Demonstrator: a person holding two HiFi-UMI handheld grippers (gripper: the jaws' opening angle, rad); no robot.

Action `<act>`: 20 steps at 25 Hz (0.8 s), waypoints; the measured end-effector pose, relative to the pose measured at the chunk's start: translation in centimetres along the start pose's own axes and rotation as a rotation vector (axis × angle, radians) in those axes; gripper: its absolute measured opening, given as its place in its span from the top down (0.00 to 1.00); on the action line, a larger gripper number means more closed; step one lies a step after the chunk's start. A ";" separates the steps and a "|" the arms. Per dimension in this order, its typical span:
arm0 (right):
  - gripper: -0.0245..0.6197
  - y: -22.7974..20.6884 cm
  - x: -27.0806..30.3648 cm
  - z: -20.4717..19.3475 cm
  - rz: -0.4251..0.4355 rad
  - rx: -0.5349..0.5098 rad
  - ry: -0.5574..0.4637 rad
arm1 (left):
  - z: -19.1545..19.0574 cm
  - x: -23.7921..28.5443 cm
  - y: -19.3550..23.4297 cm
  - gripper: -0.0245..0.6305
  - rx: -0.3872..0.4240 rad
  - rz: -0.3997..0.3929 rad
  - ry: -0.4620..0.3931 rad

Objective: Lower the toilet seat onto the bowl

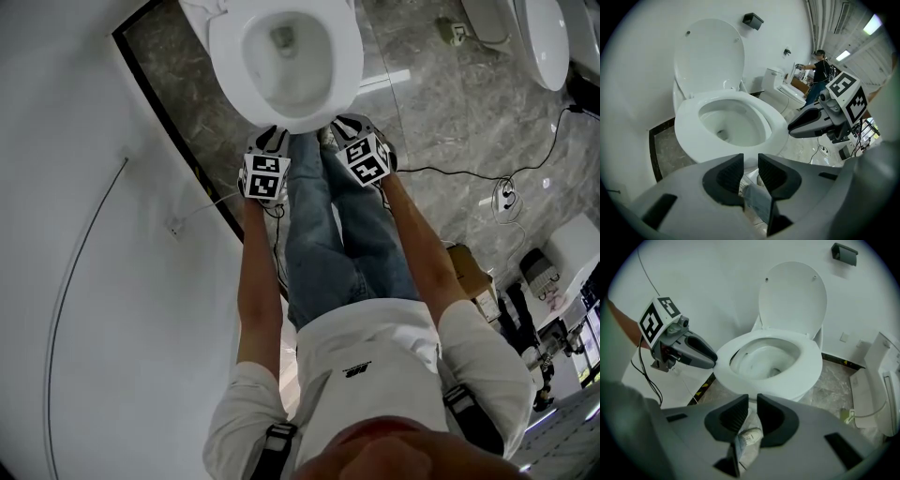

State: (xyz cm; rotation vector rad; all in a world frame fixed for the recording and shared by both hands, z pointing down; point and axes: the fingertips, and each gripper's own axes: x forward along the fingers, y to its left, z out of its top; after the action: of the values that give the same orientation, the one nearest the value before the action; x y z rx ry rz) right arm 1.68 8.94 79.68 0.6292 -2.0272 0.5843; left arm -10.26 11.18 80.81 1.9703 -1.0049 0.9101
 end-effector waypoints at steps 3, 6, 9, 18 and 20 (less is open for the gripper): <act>0.85 -0.1 0.7 -0.6 0.001 0.004 0.013 | -0.4 0.8 0.2 0.79 -0.010 0.001 0.001; 0.85 -0.2 1.4 -1.1 0.001 0.012 0.025 | -0.9 1.5 0.3 0.80 -0.020 -0.004 0.011; 0.86 -0.2 2.1 -1.5 -0.001 0.018 0.034 | -1.4 2.0 0.5 0.79 -0.033 -0.003 0.010; 0.86 -0.4 3.9 -2.5 -0.001 0.021 0.076 | -2.8 3.9 1.3 0.79 -0.046 -0.003 0.020; 0.86 -0.5 4.3 -2.8 -0.002 0.022 0.084 | -2.9 4.2 1.4 0.79 -0.051 -0.004 0.028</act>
State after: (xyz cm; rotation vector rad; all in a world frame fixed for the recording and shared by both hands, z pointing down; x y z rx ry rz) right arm 1.74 9.41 84.76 0.6103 -1.9442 0.6228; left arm -10.34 11.58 86.12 1.9116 -0.9979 0.8991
